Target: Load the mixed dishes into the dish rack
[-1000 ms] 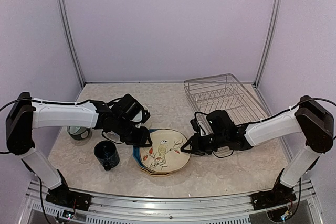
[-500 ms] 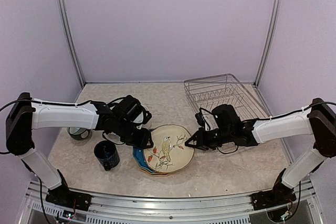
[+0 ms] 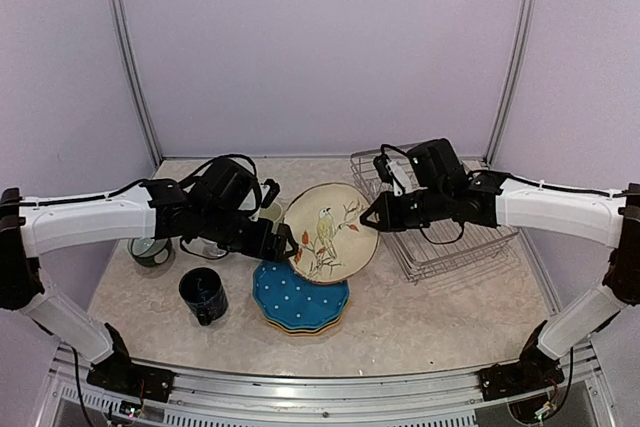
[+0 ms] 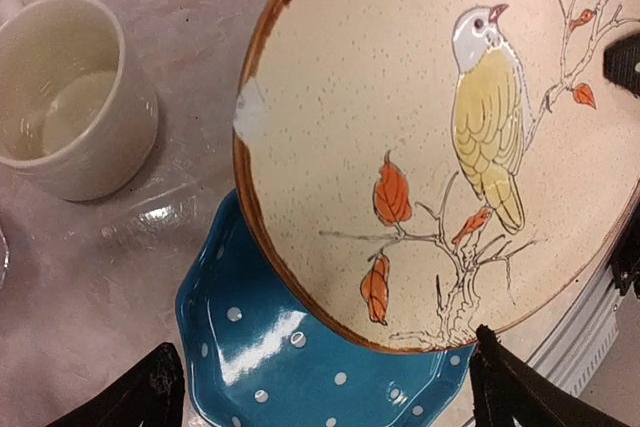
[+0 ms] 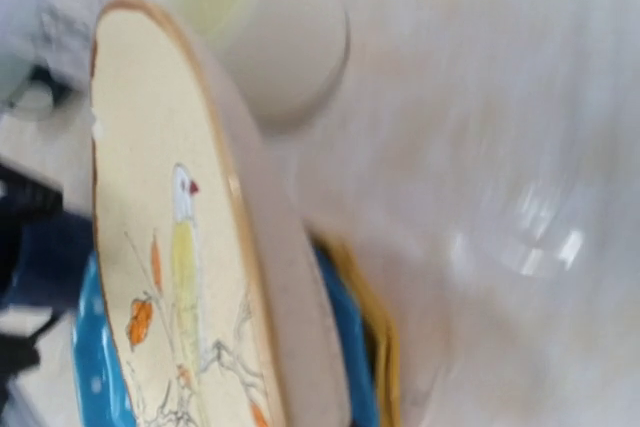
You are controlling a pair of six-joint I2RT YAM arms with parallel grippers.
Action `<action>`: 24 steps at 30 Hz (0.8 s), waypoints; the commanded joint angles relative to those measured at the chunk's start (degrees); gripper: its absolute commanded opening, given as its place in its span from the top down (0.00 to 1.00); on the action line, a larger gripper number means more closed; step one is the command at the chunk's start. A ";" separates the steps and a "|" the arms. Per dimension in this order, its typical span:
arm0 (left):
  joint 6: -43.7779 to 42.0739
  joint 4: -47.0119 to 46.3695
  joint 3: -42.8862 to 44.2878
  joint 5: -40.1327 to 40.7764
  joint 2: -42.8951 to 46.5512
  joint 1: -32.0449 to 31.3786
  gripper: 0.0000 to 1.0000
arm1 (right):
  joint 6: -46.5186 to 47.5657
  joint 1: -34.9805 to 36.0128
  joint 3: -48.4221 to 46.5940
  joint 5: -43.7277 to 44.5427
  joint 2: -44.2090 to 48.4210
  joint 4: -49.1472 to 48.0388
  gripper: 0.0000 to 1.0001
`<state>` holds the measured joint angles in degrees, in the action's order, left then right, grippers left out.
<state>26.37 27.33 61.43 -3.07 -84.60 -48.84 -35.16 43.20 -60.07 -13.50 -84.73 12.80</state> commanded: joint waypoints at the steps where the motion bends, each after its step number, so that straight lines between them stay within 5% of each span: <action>1: -0.53 -0.75 2.11 2.83 4.38 -0.29 0.01 | 8.96 -3.44 -12.71 11.98 3.77 7.43 1.00; 5: -0.62 -0.71 2.18 4.86 7.10 -0.38 0.01 | 13.93 -7.36 -19.69 26.98 3.09 13.25 1.00; 12: -1.40 -1.29 1.45 7.05 8.90 -0.46 0.01 | 21.45 -15.94 -26.50 40.66 1.21 13.38 1.00; 24: -2.17 -2.53 0.98 6.96 6.71 -0.46 0.01 | 32.92 -30.50 -25.57 40.40 -3.69 4.70 1.00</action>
<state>25.36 26.04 62.33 3.33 -76.69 -48.95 -6.63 15.77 -84.71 27.03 -87.85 27.94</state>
